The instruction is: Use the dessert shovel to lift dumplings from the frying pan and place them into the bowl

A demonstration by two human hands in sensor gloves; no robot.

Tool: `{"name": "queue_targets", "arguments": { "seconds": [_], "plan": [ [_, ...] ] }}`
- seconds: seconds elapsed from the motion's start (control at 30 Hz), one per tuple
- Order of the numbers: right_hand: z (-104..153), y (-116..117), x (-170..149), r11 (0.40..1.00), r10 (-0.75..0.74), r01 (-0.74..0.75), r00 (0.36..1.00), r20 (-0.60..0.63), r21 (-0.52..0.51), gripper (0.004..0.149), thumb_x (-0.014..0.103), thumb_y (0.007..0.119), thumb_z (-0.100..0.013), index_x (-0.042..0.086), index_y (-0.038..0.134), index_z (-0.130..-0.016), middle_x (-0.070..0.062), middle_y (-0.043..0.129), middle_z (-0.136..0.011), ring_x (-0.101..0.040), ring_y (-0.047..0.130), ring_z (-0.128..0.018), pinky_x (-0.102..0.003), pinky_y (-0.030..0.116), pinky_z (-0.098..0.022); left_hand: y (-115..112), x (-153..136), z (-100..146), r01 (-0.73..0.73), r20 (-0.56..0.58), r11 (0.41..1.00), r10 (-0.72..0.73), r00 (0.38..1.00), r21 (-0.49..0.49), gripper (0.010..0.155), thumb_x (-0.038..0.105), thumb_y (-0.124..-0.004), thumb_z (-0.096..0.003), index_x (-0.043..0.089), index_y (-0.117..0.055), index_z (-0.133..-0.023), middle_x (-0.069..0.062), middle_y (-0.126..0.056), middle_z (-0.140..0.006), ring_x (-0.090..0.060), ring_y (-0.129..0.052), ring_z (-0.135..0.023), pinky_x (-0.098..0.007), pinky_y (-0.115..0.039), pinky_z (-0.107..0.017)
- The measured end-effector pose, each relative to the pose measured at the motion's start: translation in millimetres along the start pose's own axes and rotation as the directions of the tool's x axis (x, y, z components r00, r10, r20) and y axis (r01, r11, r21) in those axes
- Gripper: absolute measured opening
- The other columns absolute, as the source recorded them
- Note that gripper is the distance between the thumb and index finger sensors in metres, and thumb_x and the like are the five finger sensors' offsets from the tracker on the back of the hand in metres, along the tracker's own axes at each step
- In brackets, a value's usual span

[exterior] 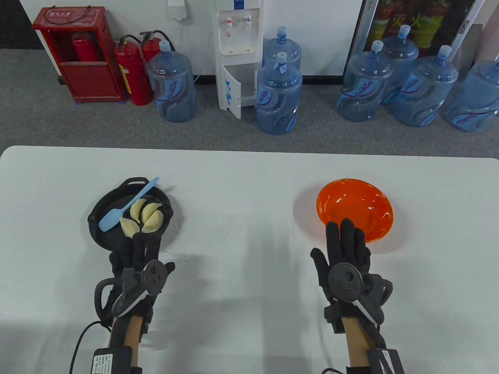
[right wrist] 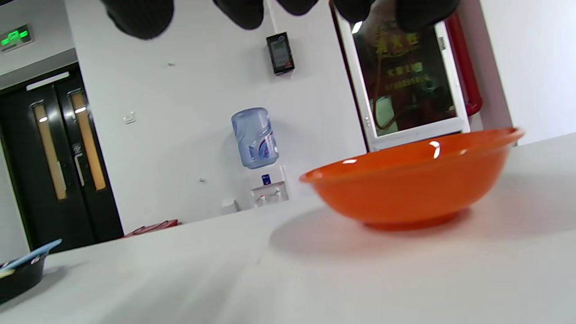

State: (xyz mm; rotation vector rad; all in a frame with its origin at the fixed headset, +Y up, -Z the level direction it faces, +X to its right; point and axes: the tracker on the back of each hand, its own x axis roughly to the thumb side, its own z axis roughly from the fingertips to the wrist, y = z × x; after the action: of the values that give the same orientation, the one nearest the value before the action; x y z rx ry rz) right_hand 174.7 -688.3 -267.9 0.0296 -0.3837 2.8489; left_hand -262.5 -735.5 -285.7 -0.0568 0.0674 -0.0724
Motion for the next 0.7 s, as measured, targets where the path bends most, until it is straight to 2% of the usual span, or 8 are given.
{"name": "queue_targets", "arguments": {
  "seconds": [0.13, 0.33, 0.57, 0.7],
  "plan": [
    [5.7, 16.4, 1.0, 0.999, -0.023, 0.023, 1.0, 0.013, -0.034, 0.072, 0.056, 0.052, -0.066, 0.018, 0.031, -0.124, -0.018, 0.019, -0.127, -0.048, 0.028, -0.113, -0.069, 0.043, -0.076, -0.1, 0.5, 1.4, 0.007, -0.001, 1.0, -0.007, 1.0, 0.005, 0.075, 0.062, -0.045, -0.0573, 0.03, -0.024, -0.121, -0.013, -0.02, -0.127, -0.047, -0.02, -0.115, -0.062, -0.03, -0.08],
    [13.3, 22.9, -8.1, 1.0, -0.025, 0.025, 1.0, 0.007, -0.018, 0.073, 0.056, 0.054, -0.066, 0.016, 0.033, -0.124, -0.019, 0.024, -0.127, -0.049, 0.031, -0.113, -0.069, 0.044, -0.076, -3.9, -3.0, 0.5, 0.017, -0.034, 1.0, -0.016, 0.999, 0.019, 0.075, 0.061, -0.048, -0.0578, 0.028, -0.029, -0.122, -0.013, -0.026, -0.127, -0.048, -0.029, -0.117, -0.063, -0.037, -0.081],
    [11.4, 25.8, -0.3, 1.0, -0.003, 0.003, 0.999, 0.042, 0.001, 0.073, 0.057, 0.054, -0.066, 0.017, 0.032, -0.124, -0.017, 0.023, -0.127, -0.048, 0.029, -0.113, -0.069, 0.042, -0.076, -7.9, -13.8, -2.2, -0.004, -0.105, 1.0, 0.003, 0.994, -0.008, 0.075, 0.061, -0.05, -0.058, 0.026, -0.03, -0.121, -0.013, -0.028, -0.127, -0.048, -0.031, -0.117, -0.062, -0.038, -0.081],
    [11.9, 28.9, 1.3, 0.999, 0.026, -0.027, 0.998, 0.06, 0.02, 0.074, 0.057, 0.054, -0.066, 0.017, 0.032, -0.124, -0.017, 0.023, -0.127, -0.048, 0.03, -0.113, -0.069, 0.043, -0.076, 1.7, -27.0, -2.0, -0.029, -0.152, 0.998, 0.038, 0.988, 0.063, 0.073, 0.059, -0.052, -0.058, 0.024, -0.037, -0.121, -0.012, -0.038, -0.127, -0.047, -0.04, -0.117, -0.061, -0.044, -0.082]
  ]
}}
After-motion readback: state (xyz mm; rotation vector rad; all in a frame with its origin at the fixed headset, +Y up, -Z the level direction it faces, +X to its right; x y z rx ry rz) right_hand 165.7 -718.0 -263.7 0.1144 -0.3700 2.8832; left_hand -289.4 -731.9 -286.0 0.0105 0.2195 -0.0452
